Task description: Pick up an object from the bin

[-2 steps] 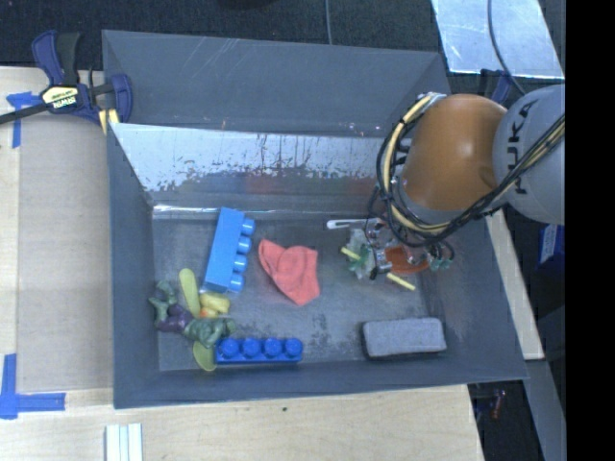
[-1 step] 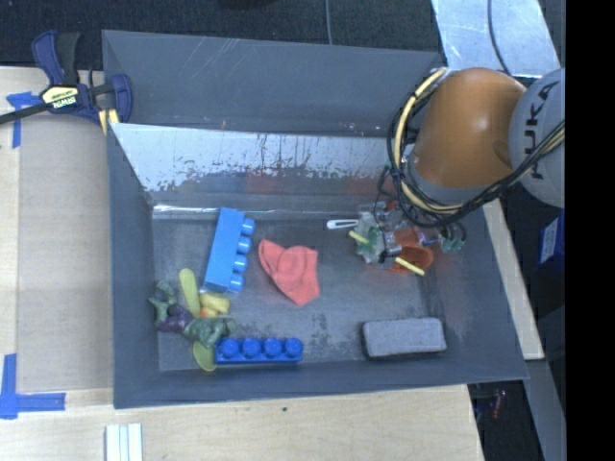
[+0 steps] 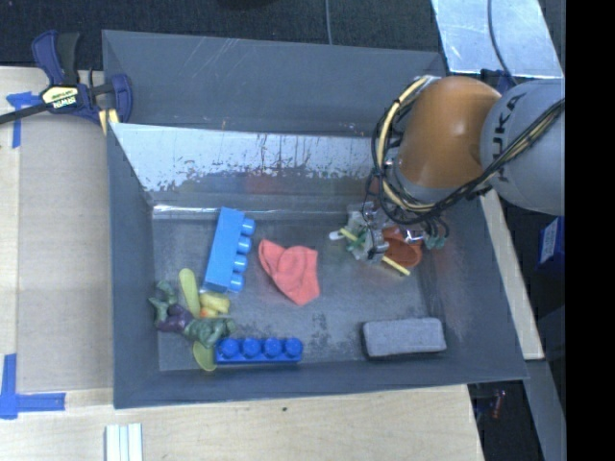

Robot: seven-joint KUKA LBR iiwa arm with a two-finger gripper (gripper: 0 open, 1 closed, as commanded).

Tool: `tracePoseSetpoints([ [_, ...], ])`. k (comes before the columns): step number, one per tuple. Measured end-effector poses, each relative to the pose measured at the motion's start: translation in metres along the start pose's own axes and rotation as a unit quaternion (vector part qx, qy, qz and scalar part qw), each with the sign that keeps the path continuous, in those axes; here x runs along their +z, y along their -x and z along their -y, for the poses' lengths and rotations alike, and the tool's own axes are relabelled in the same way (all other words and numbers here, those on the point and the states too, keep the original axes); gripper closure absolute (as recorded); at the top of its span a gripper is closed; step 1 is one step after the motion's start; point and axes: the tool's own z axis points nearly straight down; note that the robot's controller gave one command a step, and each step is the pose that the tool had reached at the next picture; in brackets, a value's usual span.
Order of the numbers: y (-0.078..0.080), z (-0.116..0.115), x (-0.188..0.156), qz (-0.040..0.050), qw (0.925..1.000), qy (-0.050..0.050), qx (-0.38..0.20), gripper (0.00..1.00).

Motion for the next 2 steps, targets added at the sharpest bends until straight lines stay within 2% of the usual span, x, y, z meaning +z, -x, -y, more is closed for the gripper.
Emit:
tracePoseSetpoints([
  [1, -0.004, 0.001, -0.062, 0.0006, 1.0000, -0.001, -0.004, 1.00],
  [2, 0.002, 0.011, -0.034, -0.0022, 0.9999, 0.003, 0.016, 1.00],
])
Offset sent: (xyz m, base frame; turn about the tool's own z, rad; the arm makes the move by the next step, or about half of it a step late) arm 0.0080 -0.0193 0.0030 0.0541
